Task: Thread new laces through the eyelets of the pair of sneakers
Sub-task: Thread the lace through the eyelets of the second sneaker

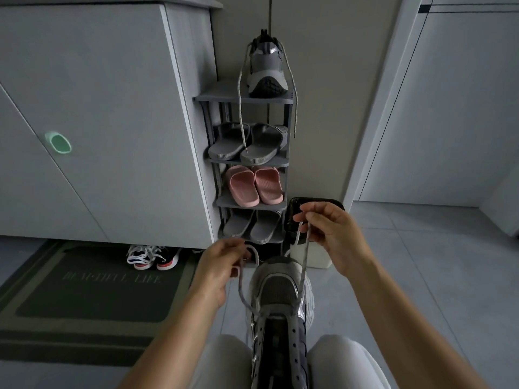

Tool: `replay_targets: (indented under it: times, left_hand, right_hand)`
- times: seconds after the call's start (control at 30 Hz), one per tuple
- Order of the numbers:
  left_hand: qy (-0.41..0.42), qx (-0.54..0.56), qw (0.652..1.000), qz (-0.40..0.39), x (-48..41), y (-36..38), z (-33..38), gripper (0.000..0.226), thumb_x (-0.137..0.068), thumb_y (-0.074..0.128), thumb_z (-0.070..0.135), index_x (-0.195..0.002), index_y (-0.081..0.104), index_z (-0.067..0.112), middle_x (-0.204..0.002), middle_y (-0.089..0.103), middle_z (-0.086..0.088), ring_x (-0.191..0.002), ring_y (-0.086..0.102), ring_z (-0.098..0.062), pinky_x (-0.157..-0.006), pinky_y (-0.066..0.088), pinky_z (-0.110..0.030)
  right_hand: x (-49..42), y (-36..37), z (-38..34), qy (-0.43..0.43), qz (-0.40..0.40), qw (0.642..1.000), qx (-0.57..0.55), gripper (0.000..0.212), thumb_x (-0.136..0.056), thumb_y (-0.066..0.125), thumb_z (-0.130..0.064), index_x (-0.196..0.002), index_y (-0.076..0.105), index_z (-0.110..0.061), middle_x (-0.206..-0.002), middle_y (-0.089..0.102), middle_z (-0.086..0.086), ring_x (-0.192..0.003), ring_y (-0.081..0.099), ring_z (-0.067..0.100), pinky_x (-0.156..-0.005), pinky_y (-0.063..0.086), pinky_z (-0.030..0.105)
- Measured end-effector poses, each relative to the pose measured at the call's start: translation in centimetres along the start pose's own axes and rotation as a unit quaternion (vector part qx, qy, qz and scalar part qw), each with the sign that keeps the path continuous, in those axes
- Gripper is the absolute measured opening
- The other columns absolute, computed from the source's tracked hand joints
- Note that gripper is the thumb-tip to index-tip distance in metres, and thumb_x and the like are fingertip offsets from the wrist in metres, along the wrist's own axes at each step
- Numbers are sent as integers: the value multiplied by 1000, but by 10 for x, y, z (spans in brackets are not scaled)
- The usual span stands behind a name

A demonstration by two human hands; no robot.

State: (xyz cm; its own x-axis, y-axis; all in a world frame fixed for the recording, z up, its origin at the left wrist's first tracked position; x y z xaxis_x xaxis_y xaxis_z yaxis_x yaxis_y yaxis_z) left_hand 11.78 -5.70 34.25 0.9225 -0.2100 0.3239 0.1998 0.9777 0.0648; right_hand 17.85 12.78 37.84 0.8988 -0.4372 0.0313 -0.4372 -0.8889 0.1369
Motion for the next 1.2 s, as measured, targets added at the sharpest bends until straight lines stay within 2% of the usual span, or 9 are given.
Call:
replay_targets:
  times: [0.1,0.3,0.4,0.63,0.77,0.83,0.93,1.03,1.2]
  left_hand:
    - [9,109,994,26,-12,-6,18,18,-87,50,-2,-82,56,14,-64,59,-5,-50,56,-11,-45,46,-20]
    - [163,190,966,59,-26,-26,95,26,-87,42,-8,-74,45,15,-50,55,-3,-35,46,-8,-35,36,-16]
    - [209,166,962,53,-38,-26,129,25,-86,47,-7,-75,46,15,-45,58,-1,-36,51,-9,-36,39,-16]
    - [170,48,984,2,-50,19,99,16,-86,56,-2,-80,49,11,-70,61,-11,-44,61,-9,-46,53,-20]
    - [98,-124,986,-56,-58,14,71,13,-87,60,18,-96,52,14,-98,63,-11,-75,62,-17,-68,54,-30]
    - [28,-234,969,-74,-42,7,44,23,-89,54,36,-91,52,14,-88,60,-7,-74,57,-18,-69,48,-32]
    - [-46,-343,935,-83,-2,-11,1,41,-89,40,53,-75,47,15,-66,48,-3,-57,44,-14,-53,36,-24]
    - [-117,-293,935,-160,32,-13,-33,49,-87,40,56,-64,50,14,-53,49,1,-45,44,-11,-45,35,-21]
    - [-80,-143,982,-93,35,-3,-45,25,-91,53,26,-77,54,5,-54,53,0,-45,48,-11,-39,37,-20]
  right_hand:
    - [6,-4,3,2,2,1000,-5,17,-91,47,1,-93,61,-10,-81,68,5,-64,58,12,-66,49,26]
    - [15,-11,12,16,-4,1000,-6,17,-89,49,1,-92,62,-11,-76,70,2,-62,63,11,-54,48,18]
    - [16,-10,13,20,-10,1000,-2,18,-89,48,2,-91,62,-10,-76,70,2,-64,64,11,-54,49,17]
    - [-2,4,1,10,-24,999,25,19,-90,46,3,-90,61,-9,-79,68,6,-59,63,7,-54,51,16]
    - [-9,6,0,4,-18,999,41,18,-90,47,1,-90,61,-10,-78,69,4,-62,64,9,-59,54,20]
    - [-9,6,4,4,-16,999,45,19,-90,47,2,-90,61,-10,-79,69,5,-63,63,9,-62,54,21]
    - [-7,3,13,12,-4,998,56,19,-90,47,1,-92,61,-11,-80,69,5,-62,63,8,-64,52,22]
    - [-5,1,19,22,2,998,66,18,-91,47,0,-94,60,-12,-82,70,4,-63,64,8,-66,49,24]
    - [-3,1,15,19,2,997,73,18,-91,48,0,-105,59,-3,-79,69,3,-59,63,6,-62,45,23]
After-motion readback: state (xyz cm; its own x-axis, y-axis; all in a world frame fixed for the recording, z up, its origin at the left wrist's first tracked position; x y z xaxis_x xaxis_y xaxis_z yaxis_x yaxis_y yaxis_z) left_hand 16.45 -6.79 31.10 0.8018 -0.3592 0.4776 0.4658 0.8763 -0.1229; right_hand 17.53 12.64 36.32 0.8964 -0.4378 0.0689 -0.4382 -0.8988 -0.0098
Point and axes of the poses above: each hand's wrist, its own x-axis away from the middle knuckle, its own y-axis out of the palm, z = x × y, the point moved 2 cm from there along -x, towards the middle knuckle
